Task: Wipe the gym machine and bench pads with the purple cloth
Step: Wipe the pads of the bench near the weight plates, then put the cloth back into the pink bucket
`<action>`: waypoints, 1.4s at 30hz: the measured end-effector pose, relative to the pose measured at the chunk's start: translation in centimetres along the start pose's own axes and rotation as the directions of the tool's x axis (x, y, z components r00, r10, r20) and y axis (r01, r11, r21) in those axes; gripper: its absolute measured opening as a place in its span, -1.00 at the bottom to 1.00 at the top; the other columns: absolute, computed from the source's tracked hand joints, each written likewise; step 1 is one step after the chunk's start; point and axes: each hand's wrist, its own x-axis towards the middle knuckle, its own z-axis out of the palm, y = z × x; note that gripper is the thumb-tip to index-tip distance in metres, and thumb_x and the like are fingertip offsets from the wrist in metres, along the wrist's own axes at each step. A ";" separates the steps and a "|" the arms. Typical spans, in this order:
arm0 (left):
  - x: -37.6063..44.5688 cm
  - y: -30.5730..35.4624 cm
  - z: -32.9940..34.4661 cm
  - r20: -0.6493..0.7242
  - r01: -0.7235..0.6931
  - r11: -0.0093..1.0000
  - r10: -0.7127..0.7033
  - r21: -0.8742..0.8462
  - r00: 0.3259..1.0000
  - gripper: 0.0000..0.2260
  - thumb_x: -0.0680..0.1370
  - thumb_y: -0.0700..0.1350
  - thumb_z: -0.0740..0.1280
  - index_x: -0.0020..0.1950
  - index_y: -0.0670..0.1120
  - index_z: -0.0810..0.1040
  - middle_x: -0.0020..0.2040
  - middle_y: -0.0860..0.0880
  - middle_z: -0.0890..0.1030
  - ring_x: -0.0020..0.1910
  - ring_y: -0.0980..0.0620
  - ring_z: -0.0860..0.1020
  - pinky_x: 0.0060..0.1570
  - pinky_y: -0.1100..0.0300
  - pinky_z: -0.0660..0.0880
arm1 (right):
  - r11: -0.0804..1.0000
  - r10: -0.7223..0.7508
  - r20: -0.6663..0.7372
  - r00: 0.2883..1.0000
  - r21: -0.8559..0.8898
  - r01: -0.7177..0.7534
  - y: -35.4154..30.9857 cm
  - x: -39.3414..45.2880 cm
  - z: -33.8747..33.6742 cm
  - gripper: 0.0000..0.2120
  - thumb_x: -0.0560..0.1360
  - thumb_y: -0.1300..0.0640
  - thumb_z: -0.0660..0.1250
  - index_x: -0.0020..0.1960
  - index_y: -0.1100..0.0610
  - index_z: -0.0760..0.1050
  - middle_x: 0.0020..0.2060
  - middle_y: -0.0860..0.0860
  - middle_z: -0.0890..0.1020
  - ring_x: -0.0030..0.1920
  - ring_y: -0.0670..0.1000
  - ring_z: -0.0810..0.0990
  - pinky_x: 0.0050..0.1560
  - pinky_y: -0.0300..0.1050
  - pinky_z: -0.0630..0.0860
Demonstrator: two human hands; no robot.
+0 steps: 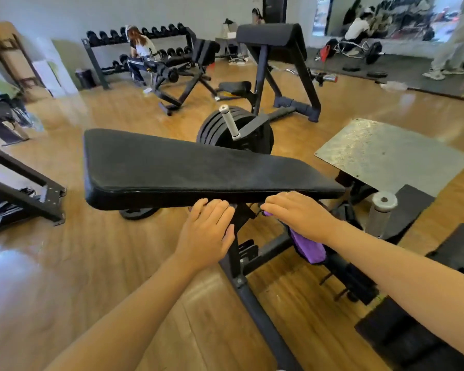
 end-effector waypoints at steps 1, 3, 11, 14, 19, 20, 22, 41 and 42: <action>0.0 -0.1 -1.4 0.045 0.011 1.000 -0.011 -0.009 0.999 -0.65 0.59 0.00 0.14 0.18 -0.13 0.61 0.15 -0.08 0.62 0.20 -0.08 0.57 0.35 -0.02 0.30 | 1.000 -0.014 0.030 0.999 0.015 0.013 -0.5 0.5 -1.3 -0.59 0.39 0.32 0.51 0.22 0.18 0.57 0.12 0.09 0.63 0.06 0.10 0.62 0.01 -0.02 0.59; 0.1 -0.1 -4.7 0.128 0.045 0.998 -0.040 -0.034 0.991 -0.67 0.59 0.00 0.12 0.14 -0.12 0.60 0.11 -0.06 0.62 0.16 -0.08 0.57 0.32 -0.01 0.33 | 0.998 -0.054 0.075 0.996 0.044 0.051 -1.4 1.4 -3.9 -0.56 0.34 0.35 0.55 0.19 0.19 0.58 0.08 0.11 0.64 0.02 0.12 0.64 -0.04 -0.02 0.61; -2.2 0.3 -17.5 0.297 0.264 0.961 -0.230 -0.080 0.927 -0.79 0.50 0.03 0.35 0.03 -0.06 0.60 -0.01 -0.01 0.61 -0.02 -0.06 0.57 0.18 0.04 0.31 | 0.957 -0.249 0.152 0.957 0.192 0.218 -6.1 5.9 -13.0 -0.72 0.60 0.11 0.15 0.12 0.19 0.58 -0.01 0.10 0.64 -0.11 0.11 0.63 -0.16 0.00 0.61; -4.2 0.4 -20.7 0.322 0.349 0.937 -0.322 -0.028 0.891 -0.70 0.45 0.07 0.43 0.09 -0.06 0.60 0.05 -0.02 0.62 0.04 -0.06 0.59 0.24 0.01 0.30 | 0.911 -0.380 0.130 0.916 0.225 0.346 -7.6 7.7 -15.0 -0.77 0.58 0.11 0.28 0.17 0.16 0.56 0.07 0.09 0.63 -0.06 0.09 0.63 -0.10 -0.04 0.60; -9.0 1.7 -25.5 0.347 0.510 0.854 -0.510 0.097 0.787 -0.62 0.51 0.11 0.20 0.08 -0.11 0.64 0.05 -0.05 0.64 0.06 -0.09 0.59 0.20 -0.06 0.35 | 0.815 -0.548 0.069 0.833 0.268 0.514 -11.6 10.5 -15.2 -0.73 0.61 0.03 0.19 0.18 0.11 0.56 0.11 0.07 0.60 0.01 0.07 0.61 -0.02 -0.06 0.58; -10.2 2.0 -26.5 0.339 0.537 0.835 -0.542 0.117 0.769 -0.61 0.52 0.11 0.19 0.08 -0.12 0.64 0.05 -0.06 0.64 0.06 -0.10 0.60 0.18 -0.07 0.36 | 0.794 -0.577 0.062 0.814 0.275 0.542 -12.8 10.9 -15.1 -0.69 0.62 0.01 0.12 0.17 0.11 0.57 0.11 0.06 0.61 0.01 0.06 0.61 -0.02 -0.07 0.59; -12.9 2.5 -28.5 0.302 0.584 0.797 -0.601 0.153 0.740 -0.63 0.51 0.09 0.21 0.07 -0.14 0.63 0.04 -0.07 0.63 0.02 -0.12 0.61 0.15 -0.07 0.36 | 0.751 -0.630 0.041 0.775 0.287 0.595 -15.7 11.9 -14.7 -0.63 0.63 -0.01 0.05 0.15 0.09 0.59 0.09 0.04 0.62 0.01 0.04 0.61 -0.03 -0.09 0.58; -44.5 20.1 -51.9 0.027 0.873 0.091 -0.996 0.479 0.089 -0.64 0.50 0.07 0.19 0.04 -0.14 0.63 0.02 -0.08 0.64 0.02 -0.10 0.60 0.09 0.00 0.31 | 0.182 -0.906 -0.319 0.278 0.300 0.937 -58.0 10.5 -19.3 -0.72 0.60 0.04 0.09 -0.03 0.06 0.56 -0.26 -0.06 0.54 -0.29 0.00 0.50 -0.21 -0.17 0.33; -46.1 21.3 -53.1 0.007 0.874 0.063 -0.998 0.483 0.068 -0.64 0.50 0.07 0.19 0.04 -0.15 0.63 0.01 -0.08 0.63 0.01 -0.11 0.61 0.07 0.00 0.31 | 0.153 -0.910 -0.335 0.244 0.275 0.949 -60.3 9.9 -19.9 -0.74 0.59 0.04 0.11 -0.06 0.06 0.56 -0.27 -0.06 0.53 -0.30 0.00 0.49 -0.21 -0.16 0.29</action>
